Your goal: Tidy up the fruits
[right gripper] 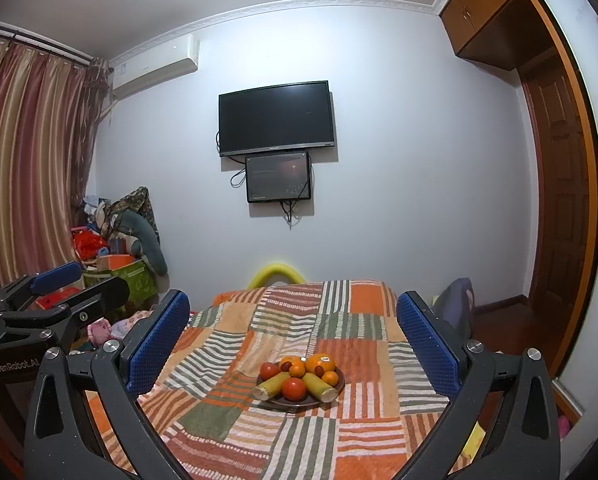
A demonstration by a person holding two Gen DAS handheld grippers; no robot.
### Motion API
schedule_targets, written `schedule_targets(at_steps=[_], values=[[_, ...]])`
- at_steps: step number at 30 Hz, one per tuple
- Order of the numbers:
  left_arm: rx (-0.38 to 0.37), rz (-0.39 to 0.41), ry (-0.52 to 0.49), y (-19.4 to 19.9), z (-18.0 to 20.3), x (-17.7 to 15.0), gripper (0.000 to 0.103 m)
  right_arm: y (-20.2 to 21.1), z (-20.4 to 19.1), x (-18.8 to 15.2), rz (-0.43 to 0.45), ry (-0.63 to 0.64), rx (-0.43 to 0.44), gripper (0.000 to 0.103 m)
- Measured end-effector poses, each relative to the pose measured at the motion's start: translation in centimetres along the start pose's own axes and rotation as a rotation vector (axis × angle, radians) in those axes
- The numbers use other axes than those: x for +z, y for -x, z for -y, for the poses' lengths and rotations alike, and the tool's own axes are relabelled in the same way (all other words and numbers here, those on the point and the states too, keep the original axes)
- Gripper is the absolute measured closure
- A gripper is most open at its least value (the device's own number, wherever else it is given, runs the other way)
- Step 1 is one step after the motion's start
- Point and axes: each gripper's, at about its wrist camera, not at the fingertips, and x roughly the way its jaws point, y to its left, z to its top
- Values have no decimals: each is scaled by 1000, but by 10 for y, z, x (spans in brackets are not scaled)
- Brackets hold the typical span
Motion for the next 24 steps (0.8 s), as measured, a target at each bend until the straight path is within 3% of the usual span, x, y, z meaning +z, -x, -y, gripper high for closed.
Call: schedule_targets(at_steps=[24], values=[[-12, -18, 16, -5, -1, -2, 0, -1, -1, 1, 2, 2, -6, 0]])
